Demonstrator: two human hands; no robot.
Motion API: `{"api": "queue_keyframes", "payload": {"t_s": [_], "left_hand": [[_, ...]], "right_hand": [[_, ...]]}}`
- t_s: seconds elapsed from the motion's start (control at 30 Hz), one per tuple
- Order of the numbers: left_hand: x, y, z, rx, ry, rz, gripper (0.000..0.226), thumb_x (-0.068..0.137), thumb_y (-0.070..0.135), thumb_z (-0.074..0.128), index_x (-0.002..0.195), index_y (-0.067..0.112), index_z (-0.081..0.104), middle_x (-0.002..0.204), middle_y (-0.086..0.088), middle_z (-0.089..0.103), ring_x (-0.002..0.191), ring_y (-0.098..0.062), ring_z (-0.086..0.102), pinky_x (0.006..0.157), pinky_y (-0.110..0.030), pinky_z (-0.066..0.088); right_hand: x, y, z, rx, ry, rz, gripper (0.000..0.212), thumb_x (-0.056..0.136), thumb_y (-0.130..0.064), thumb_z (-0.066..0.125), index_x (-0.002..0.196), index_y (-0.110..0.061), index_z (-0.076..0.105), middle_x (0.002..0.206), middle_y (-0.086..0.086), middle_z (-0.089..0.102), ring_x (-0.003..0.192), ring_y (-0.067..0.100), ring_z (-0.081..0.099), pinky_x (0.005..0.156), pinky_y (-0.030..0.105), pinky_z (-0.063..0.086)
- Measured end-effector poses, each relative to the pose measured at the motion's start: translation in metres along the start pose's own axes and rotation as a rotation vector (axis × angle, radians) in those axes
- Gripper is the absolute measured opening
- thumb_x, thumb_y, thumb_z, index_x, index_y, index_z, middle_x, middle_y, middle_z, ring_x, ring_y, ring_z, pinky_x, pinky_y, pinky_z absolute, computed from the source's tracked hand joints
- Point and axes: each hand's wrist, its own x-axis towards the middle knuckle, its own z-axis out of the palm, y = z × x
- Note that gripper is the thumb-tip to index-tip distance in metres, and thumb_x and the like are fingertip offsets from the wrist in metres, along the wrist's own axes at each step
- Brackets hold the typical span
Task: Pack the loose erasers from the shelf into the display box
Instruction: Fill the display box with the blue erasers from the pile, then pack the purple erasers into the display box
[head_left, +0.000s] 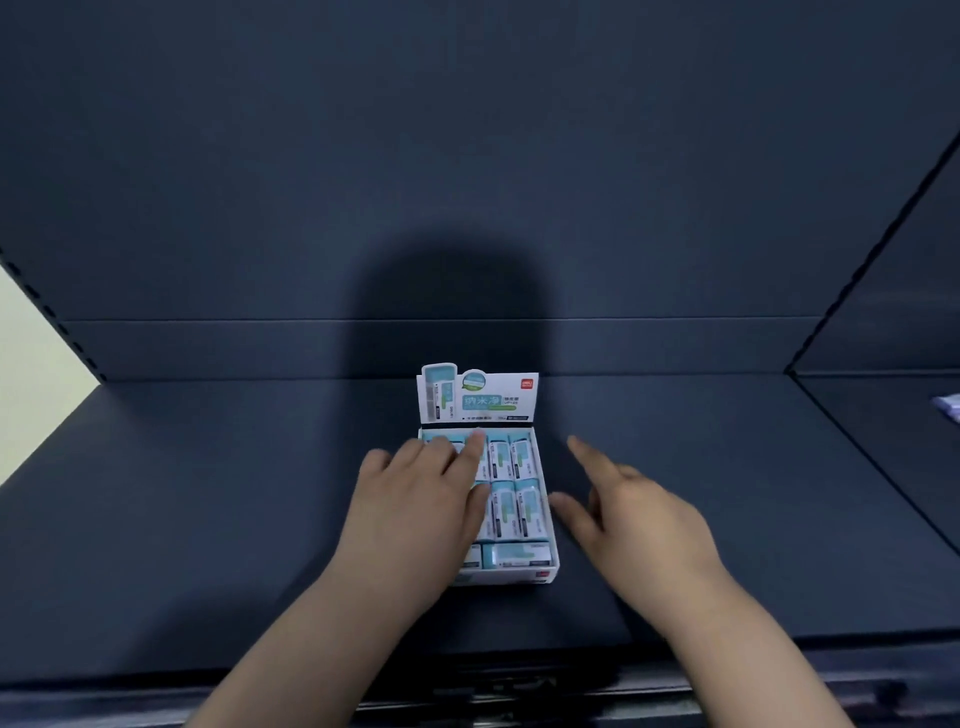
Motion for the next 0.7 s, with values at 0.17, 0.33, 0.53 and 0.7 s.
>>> {"api": "queue_keyframes", "payload": {"t_s": [0.17, 0.33, 0.53, 0.7], "left_hand": [[0.019, 0.038, -0.002, 0.018, -0.025, 0.069, 0.047, 0.086, 0.037, 0.032, 0.102, 0.017, 0.071, 0.075, 0.002, 0.061, 0.067, -0.021, 0.059, 0.061, -0.034, 0.042], [0.035, 0.093, 0.004, -0.027, -0.051, 0.048, 0.049, 0.086, 0.039, 0.033, 0.112, 0.016, 0.067, 0.077, 0.001, 0.061, 0.069, -0.022, 0.059, 0.061, -0.035, 0.044], [0.061, 0.184, 0.021, -0.01, -0.104, 0.02, 0.045, 0.086, 0.037, 0.034, 0.108, 0.018, 0.069, 0.078, 0.001, 0.063, 0.071, -0.022, 0.059, 0.062, -0.035, 0.042], [0.075, 0.257, 0.029, 0.021, -0.15, -0.049, 0.049, 0.086, 0.04, 0.034, 0.116, 0.019, 0.066, 0.079, 0.001, 0.063, 0.068, -0.022, 0.059, 0.059, -0.035, 0.042]], "right_hand": [[-0.001, 0.028, -0.009, -0.012, 0.026, -0.025, 0.062, 0.091, -0.059, 0.033, 0.146, -0.037, 0.014, 0.118, -0.01, 0.054, 0.106, 0.011, 0.054, 0.078, 0.027, 0.046], [0.003, 0.075, -0.024, -0.046, 0.008, -0.05, 0.06, 0.092, -0.06, 0.026, 0.146, -0.037, 0.015, 0.124, -0.013, 0.051, 0.112, 0.008, 0.051, 0.082, 0.025, 0.045], [-0.001, 0.165, -0.057, -0.082, -0.058, -0.106, 0.062, 0.091, -0.061, 0.021, 0.147, -0.035, 0.01, 0.126, -0.011, 0.049, 0.109, 0.009, 0.051, 0.079, 0.025, 0.045], [-0.014, 0.238, -0.083, -0.131, -0.053, -0.178, 0.062, 0.092, -0.06, 0.022, 0.147, -0.035, 0.01, 0.121, -0.012, 0.05, 0.105, 0.007, 0.053, 0.075, 0.022, 0.044]]}}
